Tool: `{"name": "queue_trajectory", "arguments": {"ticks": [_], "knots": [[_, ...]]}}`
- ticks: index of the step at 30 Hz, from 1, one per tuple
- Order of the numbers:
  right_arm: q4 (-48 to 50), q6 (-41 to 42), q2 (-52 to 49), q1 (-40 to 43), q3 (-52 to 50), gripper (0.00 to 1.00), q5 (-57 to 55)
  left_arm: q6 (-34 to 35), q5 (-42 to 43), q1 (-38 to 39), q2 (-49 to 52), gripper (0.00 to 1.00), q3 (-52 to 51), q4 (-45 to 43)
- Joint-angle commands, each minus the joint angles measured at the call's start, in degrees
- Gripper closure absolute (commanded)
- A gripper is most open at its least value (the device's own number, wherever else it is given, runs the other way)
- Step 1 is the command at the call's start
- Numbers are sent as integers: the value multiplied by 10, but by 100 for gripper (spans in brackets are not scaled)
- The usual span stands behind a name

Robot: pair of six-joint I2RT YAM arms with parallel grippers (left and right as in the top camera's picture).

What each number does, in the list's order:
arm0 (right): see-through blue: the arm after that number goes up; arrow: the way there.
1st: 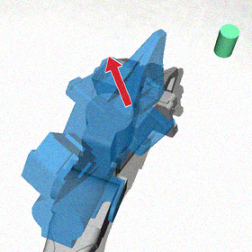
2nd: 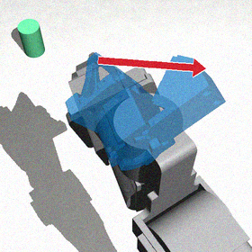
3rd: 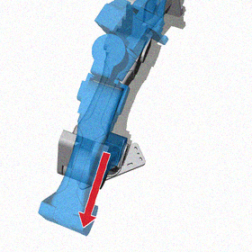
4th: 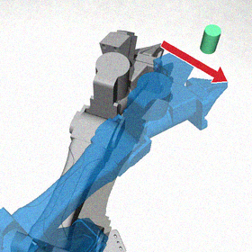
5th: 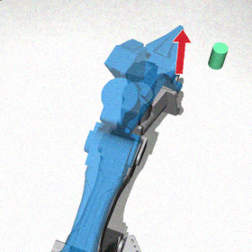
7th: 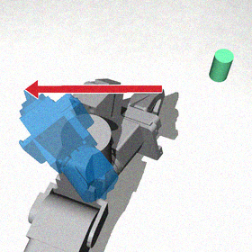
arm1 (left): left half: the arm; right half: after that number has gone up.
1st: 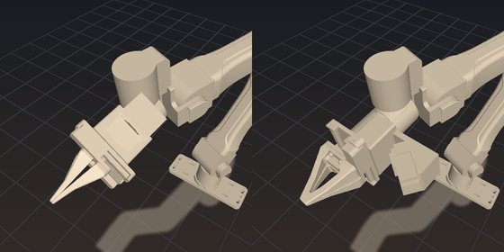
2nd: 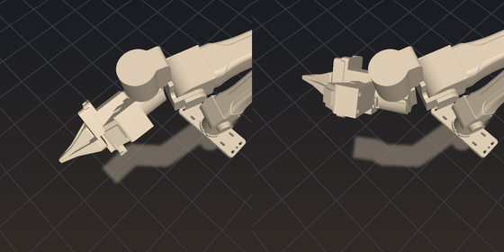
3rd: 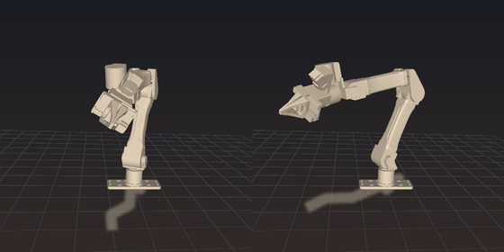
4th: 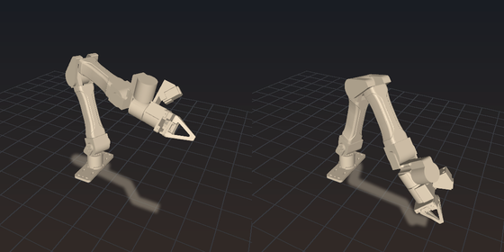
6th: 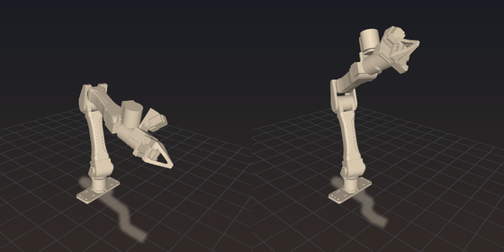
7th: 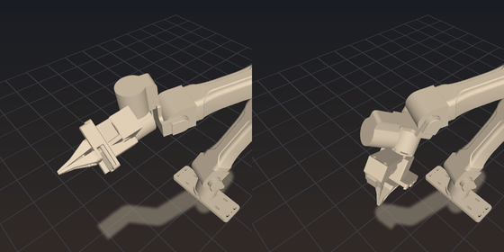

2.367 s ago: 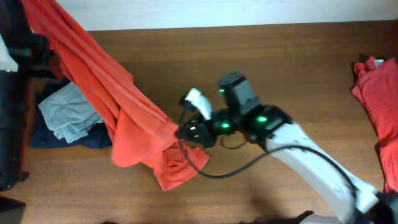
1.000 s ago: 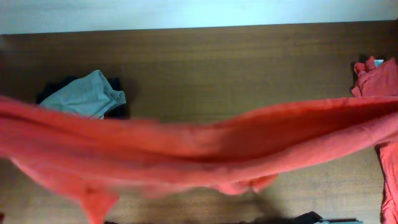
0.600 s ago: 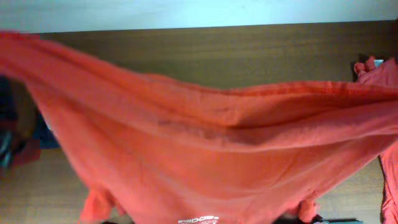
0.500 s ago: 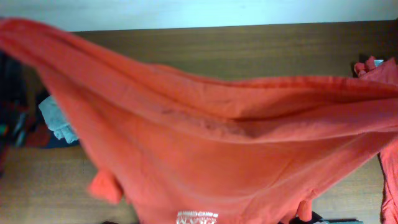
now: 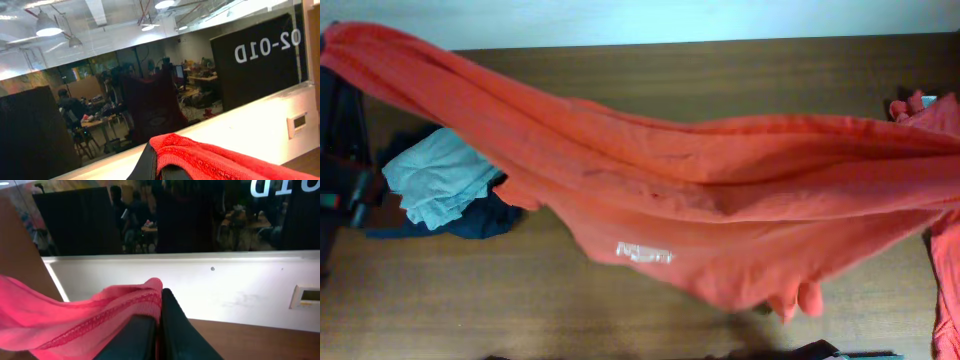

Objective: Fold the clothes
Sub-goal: 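Stretch the T-shirt between both grippers and swing it over the table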

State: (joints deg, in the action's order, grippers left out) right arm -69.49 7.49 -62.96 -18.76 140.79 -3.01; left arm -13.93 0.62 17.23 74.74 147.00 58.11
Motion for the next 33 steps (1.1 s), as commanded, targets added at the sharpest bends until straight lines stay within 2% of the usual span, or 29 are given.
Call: {"name": "queue_trajectory", "arguments": {"ticks": [1, 14, 18, 23, 26, 33], "knots": [[-3, -1, -5, 4, 5, 96, -7, 28, -10, -1, -17, 99, 4, -1], [-11, 1, -5, 4, 39, 96, -3, 37, -12, -1, -55, 99, 8, 20], [-11, 1, -5, 4, 45, 96, -3, 36, -50, -1, -50, 99, 9, 19], [-32, 11, -44, 4, 45, 96, -4, 36, -110, -1, 15, 99, 8, 21], [-61, 20, -88, 4, 45, 96, -17, 36, -110, -1, 68, 99, 8, 20], [-81, 27, -227, 5, 45, 96, -123, 36, -110, -5, 242, 99, 8, 2]]}}
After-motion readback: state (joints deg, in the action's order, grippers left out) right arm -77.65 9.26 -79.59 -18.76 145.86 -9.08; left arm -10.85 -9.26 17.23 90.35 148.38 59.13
